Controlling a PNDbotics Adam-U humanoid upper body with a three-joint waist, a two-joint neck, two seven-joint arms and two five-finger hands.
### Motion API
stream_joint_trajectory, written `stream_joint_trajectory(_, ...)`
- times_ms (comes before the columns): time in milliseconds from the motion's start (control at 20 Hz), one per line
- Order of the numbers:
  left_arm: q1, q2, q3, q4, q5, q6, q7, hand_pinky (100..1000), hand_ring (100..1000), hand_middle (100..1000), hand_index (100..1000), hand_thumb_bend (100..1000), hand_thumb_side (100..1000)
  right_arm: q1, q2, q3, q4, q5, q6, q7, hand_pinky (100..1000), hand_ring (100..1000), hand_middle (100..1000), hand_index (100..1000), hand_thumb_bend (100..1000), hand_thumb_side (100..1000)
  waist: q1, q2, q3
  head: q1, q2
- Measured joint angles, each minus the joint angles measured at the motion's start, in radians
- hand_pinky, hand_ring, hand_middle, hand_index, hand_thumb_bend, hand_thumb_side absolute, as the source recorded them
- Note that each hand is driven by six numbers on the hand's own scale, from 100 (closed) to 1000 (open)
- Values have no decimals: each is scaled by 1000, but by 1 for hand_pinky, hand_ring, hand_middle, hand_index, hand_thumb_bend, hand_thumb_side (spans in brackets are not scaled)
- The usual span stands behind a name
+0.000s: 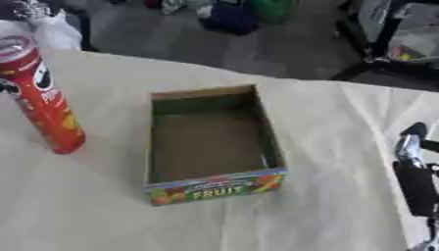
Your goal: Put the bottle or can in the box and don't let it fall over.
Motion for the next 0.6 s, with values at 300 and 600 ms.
stream_joint_trajectory(300, -18, -20, 6, 36, -32, 9, 27, 770, 878, 864, 887, 100, 1000, 0, 0, 3, 0, -3, -2, -3, 375, 693, 898, 948, 100, 695, 0, 9, -4, 7, 0)
stream_joint_trajectory(600, -21, -33, 6, 55, -78, -6, 42, 767, 879, 858, 888, 110, 1000, -1, 1, 4, 0, -8, -4, -5, 374, 690, 897, 947, 100, 700, 1, 18, -9, 14, 0)
